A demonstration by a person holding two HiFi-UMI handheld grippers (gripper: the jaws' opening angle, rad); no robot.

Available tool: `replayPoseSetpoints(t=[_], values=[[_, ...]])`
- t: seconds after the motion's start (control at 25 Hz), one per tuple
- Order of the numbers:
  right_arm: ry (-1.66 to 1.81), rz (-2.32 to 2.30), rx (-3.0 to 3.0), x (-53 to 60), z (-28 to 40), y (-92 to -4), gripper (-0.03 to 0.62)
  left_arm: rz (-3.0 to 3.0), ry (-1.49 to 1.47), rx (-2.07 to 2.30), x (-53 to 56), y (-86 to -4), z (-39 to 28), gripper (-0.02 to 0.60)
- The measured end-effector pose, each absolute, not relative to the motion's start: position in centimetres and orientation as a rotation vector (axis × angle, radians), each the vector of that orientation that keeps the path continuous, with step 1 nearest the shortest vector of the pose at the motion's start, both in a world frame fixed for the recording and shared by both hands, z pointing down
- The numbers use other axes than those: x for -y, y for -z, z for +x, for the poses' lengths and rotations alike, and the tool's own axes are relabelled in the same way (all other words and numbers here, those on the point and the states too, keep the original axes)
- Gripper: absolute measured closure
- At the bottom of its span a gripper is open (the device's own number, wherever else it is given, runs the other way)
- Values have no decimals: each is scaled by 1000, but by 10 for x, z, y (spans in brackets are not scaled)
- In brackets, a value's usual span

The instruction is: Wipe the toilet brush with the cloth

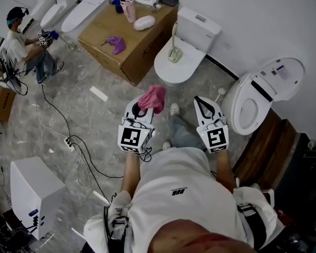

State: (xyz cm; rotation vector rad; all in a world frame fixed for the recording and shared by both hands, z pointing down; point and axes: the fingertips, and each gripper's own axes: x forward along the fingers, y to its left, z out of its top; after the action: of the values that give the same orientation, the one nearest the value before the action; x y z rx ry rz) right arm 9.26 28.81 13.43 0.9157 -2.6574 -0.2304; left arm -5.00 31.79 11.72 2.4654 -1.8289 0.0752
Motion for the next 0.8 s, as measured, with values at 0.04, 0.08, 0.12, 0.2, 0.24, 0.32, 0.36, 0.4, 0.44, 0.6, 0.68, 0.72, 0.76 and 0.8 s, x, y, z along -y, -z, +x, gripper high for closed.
replayPoseSetpoints(t=[0.04, 0.08, 0.12, 0.2, 0.24, 0.32, 0.36, 0.4, 0.44, 0.6, 0.68, 0.72, 0.76, 0.8], values=[[224, 914, 2661, -277, 90, -137, 598, 2457, -76, 1831, -308, -119, -53, 531], [215, 912, 2665, -265, 87, -140, 597, 2447, -75, 1830, -297, -120, -56, 531], [205, 908, 2669, -254, 84, -143, 597, 2439, -75, 1829, -286, -123, -58, 531], [182, 897, 2671, -230, 78, -151, 598, 2428, -81, 1824, -264, -128, -63, 531], [166, 888, 2671, -218, 74, -154, 597, 2422, -87, 1822, -253, -131, -66, 531], [134, 862, 2666, -193, 67, -161, 597, 2407, -97, 1816, -228, -138, -71, 531], [118, 848, 2660, -180, 64, -164, 597, 2398, -101, 1812, -215, -141, -73, 531], [103, 835, 2654, -167, 62, -168, 597, 2388, -107, 1807, -202, -144, -75, 531], [89, 826, 2649, -153, 59, -173, 597, 2380, -114, 1802, -189, -147, -76, 531], [37, 816, 2640, -91, 53, -195, 597, 2371, -131, 1776, -133, -164, -80, 531], [13, 808, 2632, -64, 52, -209, 597, 2365, -140, 1765, -109, -176, -80, 531], [4, 803, 2629, -51, 51, -216, 597, 2363, -148, 1759, -97, -182, -81, 531], [-4, 795, 2625, -38, 50, -223, 597, 2359, -158, 1751, -85, -188, -81, 531], [-15, 785, 2620, -28, 49, -230, 597, 2351, -171, 1742, -74, -194, -81, 531]])
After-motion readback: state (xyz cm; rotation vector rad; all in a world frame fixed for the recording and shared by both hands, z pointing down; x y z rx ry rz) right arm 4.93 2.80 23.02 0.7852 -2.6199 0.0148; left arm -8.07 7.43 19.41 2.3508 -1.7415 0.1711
